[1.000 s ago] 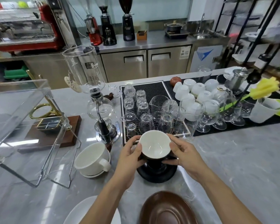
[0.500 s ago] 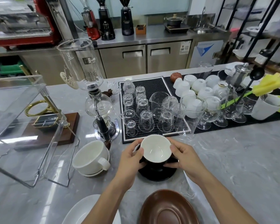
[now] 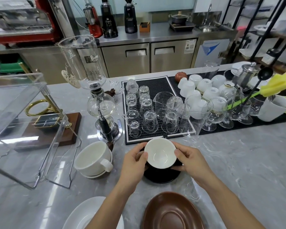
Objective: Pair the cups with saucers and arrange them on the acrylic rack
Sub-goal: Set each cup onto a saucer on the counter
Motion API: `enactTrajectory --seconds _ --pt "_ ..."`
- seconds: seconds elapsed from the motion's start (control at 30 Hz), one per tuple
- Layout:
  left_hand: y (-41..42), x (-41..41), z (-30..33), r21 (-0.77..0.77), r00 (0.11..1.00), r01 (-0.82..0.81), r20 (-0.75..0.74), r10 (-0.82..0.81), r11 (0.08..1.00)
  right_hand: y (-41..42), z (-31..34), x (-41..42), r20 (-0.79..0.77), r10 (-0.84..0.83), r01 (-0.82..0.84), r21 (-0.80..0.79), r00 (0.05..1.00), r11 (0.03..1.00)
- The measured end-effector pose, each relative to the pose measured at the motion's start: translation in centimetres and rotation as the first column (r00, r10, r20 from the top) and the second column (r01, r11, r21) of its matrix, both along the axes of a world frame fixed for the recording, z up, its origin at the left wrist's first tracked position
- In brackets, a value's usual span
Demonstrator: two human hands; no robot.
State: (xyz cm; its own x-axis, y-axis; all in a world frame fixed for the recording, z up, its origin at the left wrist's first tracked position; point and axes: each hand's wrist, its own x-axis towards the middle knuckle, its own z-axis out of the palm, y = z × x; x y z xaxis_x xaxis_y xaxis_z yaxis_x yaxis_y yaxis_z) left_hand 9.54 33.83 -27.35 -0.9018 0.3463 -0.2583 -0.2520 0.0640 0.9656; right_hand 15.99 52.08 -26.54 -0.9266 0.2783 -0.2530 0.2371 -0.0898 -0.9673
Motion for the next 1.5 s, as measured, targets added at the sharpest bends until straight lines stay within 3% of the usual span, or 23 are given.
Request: enactTrajectory --seconds 0.3,0.5,0.57,0.7,0.93,1.13,1.27,1.5 --pt "0.2 0.0 0.0 -0.121 0.985 -0.109 -0.144 0.092 0.987 -0.2 0.4 0.0 -0.040 -0.098 0.103 0.189 0.994 0.976" --pt "0.4 1.1 1.7 -0.234 0.903 -0.256 -0.403 0.146 0.938 -0.6 1.3 0.5 -0.104 -0.192 0.218 0.468 0.976 0.856" --pt "0.4 1.6 2.1 -0.239 0.861 -0.267 -0.494 0.120 0.934 -0.8 1.6 0.6 -0.135 -0.194 0.237 0.534 0.972 0.812" --pt "-0.7 2.5 2.5 -0.319 0.646 -0.327 -0.762 -0.036 0.890 -1.9 3.3 1.0 -0.238 -0.076 0.224 0.692 0.968 0.687" --pt "-3.9 3.2 4.0 -0.470 0.516 -0.432 -0.829 -0.216 0.769 -4.9 5.2 0.9 -0.224 0.172 0.099 0.838 0.959 0.537" --pt "-7.6 3.9 4.7 -0.559 0.574 -0.496 -0.785 -0.232 0.664 -7.0 5.0 0.1 -0.169 0.341 0.021 0.918 0.925 0.396" --pt "-10.2 4.4 4.4 -0.577 0.628 -0.500 -0.755 -0.188 0.646 -8.4 4.9 -0.5 -0.132 0.394 -0.012 0.940 0.909 0.342" --pt "-12.7 4.6 3.4 -0.564 0.693 -0.503 -0.716 -0.084 0.654 -9.9 4.4 -1.3 -0.084 0.453 -0.078 0.942 0.887 0.327"
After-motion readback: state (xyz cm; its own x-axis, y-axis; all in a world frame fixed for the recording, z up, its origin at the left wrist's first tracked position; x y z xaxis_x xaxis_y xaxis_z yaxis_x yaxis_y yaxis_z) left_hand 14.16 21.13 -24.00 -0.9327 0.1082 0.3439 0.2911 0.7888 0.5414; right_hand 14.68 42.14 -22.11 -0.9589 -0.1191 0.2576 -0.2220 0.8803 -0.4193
